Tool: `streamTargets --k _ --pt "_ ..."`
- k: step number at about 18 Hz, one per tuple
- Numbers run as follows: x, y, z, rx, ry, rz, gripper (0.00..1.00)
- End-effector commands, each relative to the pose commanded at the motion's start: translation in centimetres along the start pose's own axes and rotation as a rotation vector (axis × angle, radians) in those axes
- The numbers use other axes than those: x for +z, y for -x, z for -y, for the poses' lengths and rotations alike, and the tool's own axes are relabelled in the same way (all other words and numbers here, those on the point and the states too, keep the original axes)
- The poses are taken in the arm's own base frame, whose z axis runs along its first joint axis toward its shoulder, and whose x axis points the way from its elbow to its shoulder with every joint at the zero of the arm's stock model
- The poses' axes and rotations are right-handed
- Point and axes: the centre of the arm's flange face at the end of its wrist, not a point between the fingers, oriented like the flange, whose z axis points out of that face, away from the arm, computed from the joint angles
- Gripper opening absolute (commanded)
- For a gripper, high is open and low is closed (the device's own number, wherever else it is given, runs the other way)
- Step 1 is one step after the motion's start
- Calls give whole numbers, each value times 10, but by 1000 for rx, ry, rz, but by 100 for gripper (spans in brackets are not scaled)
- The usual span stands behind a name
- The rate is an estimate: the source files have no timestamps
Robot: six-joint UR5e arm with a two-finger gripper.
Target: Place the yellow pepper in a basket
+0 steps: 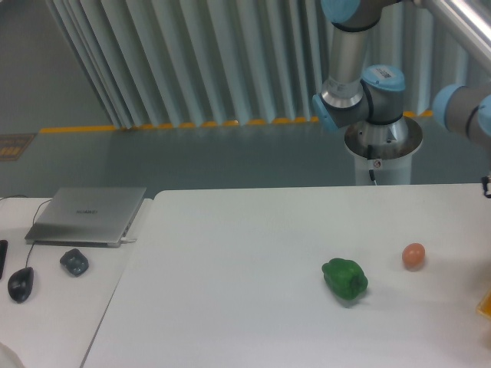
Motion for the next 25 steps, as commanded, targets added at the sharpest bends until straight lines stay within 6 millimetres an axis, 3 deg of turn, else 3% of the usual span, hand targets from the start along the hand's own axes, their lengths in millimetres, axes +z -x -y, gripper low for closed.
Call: streamTargets --k 2,8,9,11,12,19,25 --pt "1 -4 -12 62 74 -25 60" --pt "12 -12 -18 154 99 -63 60" --pt "23 -22 -16 142 111 -103 62" --pt "29 -29 -18 105 126 -131 83" --pt "30 -31 -22 97 121 -134 100" --pt "30 -34 -35 65 114 -120 100" --pt "23 -27 -22 -126 -22 -32 100"
